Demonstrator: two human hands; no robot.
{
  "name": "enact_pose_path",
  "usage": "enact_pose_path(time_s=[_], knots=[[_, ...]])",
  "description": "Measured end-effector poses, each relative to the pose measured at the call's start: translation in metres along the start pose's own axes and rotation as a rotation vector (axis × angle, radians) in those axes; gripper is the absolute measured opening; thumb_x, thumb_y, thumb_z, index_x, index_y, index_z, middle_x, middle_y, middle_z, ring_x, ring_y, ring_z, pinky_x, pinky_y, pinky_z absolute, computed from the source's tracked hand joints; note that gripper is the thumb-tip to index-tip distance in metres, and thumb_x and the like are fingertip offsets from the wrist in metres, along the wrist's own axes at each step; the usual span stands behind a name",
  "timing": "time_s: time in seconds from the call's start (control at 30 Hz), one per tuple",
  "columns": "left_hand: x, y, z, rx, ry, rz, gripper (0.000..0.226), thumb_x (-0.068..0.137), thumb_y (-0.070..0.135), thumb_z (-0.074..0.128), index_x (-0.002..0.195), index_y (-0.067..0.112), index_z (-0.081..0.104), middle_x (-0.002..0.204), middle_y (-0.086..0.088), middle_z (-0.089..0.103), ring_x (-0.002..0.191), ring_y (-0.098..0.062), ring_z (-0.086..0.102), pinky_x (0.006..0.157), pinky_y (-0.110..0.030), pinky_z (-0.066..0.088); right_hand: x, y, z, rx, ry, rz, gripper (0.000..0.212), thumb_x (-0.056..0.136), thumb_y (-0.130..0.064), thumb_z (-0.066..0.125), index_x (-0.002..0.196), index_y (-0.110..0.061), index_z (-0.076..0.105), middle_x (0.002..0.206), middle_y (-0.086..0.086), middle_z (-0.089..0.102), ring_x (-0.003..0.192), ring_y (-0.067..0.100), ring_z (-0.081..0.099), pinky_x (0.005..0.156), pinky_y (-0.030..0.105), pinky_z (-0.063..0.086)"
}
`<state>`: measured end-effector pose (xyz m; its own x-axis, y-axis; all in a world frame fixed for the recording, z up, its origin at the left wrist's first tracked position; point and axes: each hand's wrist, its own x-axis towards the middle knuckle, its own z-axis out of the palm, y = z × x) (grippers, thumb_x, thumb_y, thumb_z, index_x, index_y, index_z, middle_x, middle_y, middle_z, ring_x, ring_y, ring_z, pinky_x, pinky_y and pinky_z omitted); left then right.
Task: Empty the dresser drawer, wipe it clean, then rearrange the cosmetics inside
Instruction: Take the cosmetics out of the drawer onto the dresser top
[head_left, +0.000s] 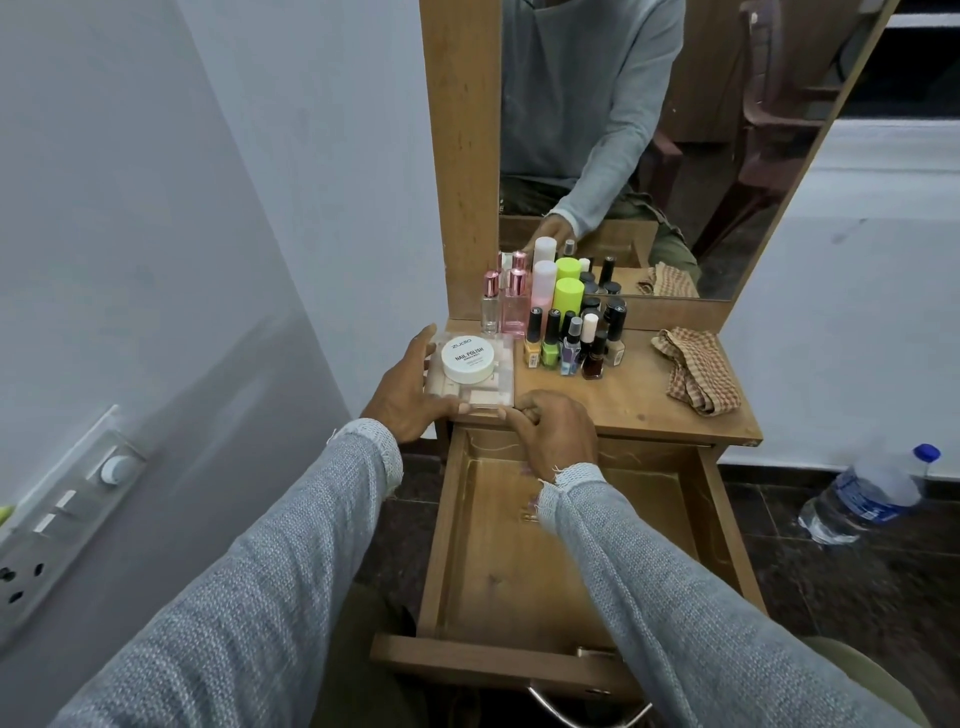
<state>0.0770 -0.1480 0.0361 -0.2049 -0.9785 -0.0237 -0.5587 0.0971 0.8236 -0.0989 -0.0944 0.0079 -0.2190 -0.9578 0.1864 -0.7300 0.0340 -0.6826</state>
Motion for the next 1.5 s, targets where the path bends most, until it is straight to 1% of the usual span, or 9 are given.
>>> enact_pose_path(time_s=[0.33,0.47,0.53,0.67,0.73,0.83,0.9,1.13,1.5], knots=[[0.009,-0.004,0.001,0.017,0.016,-0.013,0.106,0.072,0.018,0.085,0.152,0.026,0.015,0.153,-0.001,0.035,0.137,-0.025,0.038,0.109,-0.04,0.036,0.006,-0.001,-0.001,0.022,-0.035,0.066,0.017,0.084,-0.041,0.069,0.083,-0.024,0.07,0.075,-0.008,0.068,0.07,0.015,0.064,0.064,0.036,0.057],[0.001,-0.006,0.007,0.028,0.094,-0.011,0.104,0.073,0.022,0.084,0.152,0.024,0.018,0.157,0.0,0.03,0.142,-0.023,0.03,0.115,-0.043,0.03,-0.001,0.009,-0.009,0.197,-0.016,0.017,0.011,0.085,-0.03,0.069,0.085,-0.019,0.071,0.07,-0.009,0.064,0.067,0.007,0.058,0.059,0.018,0.049],[-0.011,-0.007,0.015,0.032,0.219,0.048,0.093,0.076,0.024,0.082,0.15,0.021,0.026,0.154,0.0,0.034,0.14,-0.02,0.033,0.115,-0.041,0.032,-0.01,0.024,-0.021,0.254,-0.003,-0.009,0.007,0.087,-0.024,0.067,0.085,-0.018,0.069,0.073,-0.009,0.064,0.067,0.001,0.057,0.058,0.007,0.044],[-0.046,-0.006,0.045,0.134,0.423,0.28,0.056,0.085,0.019,0.073,0.134,0.015,0.047,0.136,-0.004,0.05,0.125,-0.018,0.045,0.106,-0.031,0.038,-0.029,0.076,-0.042,0.138,-0.019,0.007,0.006,0.088,-0.018,0.065,0.088,-0.015,0.069,0.078,-0.007,0.066,0.071,0.003,0.059,0.067,0.017,0.05],[-0.06,-0.004,0.064,0.201,0.39,0.351,0.041,0.088,0.019,0.068,0.126,0.015,0.054,0.127,-0.004,0.056,0.119,-0.018,0.049,0.101,-0.031,0.042,-0.037,0.101,-0.05,0.024,-0.076,0.032,0.006,0.088,-0.017,0.065,0.09,-0.013,0.069,0.083,-0.002,0.067,0.075,0.008,0.06,0.073,0.025,0.053],[-0.071,-0.001,0.093,0.294,0.226,0.353,0.027,0.09,0.022,0.066,0.116,0.02,0.06,0.118,0.0,0.06,0.11,-0.015,0.055,0.094,-0.026,0.044,-0.046,0.121,-0.055,-0.123,-0.22,0.067,0.011,0.088,-0.018,0.064,0.098,-0.015,0.067,0.095,0.0,0.066,0.085,0.013,0.059,0.078,0.024,0.047],[-0.072,-0.004,0.109,0.372,0.098,0.322,0.026,0.09,0.022,0.065,0.116,0.023,0.061,0.12,0.004,0.06,0.112,-0.013,0.054,0.096,-0.02,0.038,-0.049,0.123,-0.051,-0.183,-0.297,0.057,0.014,0.088,-0.019,0.064,0.102,-0.018,0.066,0.101,0.001,0.064,0.093,0.016,0.06,0.083,0.027,0.049],[-0.072,-0.013,0.143,0.563,-0.078,0.117,0.035,0.094,0.026,0.057,0.129,0.021,0.056,0.132,-0.001,0.054,0.12,-0.019,0.051,0.098,-0.035,0.048,-0.054,0.129,-0.037,-0.365,-0.399,0.011,0.039,0.089,-0.023,0.057,0.127,-0.022,0.051,0.134,0.004,0.047,0.113,0.026,0.054,0.092,0.039,0.049],[-0.066,-0.012,0.154,0.631,-0.118,0.099,0.022,0.095,0.025,0.053,0.114,0.02,0.064,0.125,-0.004,0.059,0.111,-0.022,0.056,0.093,-0.037,0.049,-0.053,0.132,-0.038,-0.368,-0.339,0.043,0.022,0.091,-0.024,0.058,0.112,-0.018,0.054,0.116,0.005,0.061,0.103,0.026,0.059,0.084,0.034,0.05]])
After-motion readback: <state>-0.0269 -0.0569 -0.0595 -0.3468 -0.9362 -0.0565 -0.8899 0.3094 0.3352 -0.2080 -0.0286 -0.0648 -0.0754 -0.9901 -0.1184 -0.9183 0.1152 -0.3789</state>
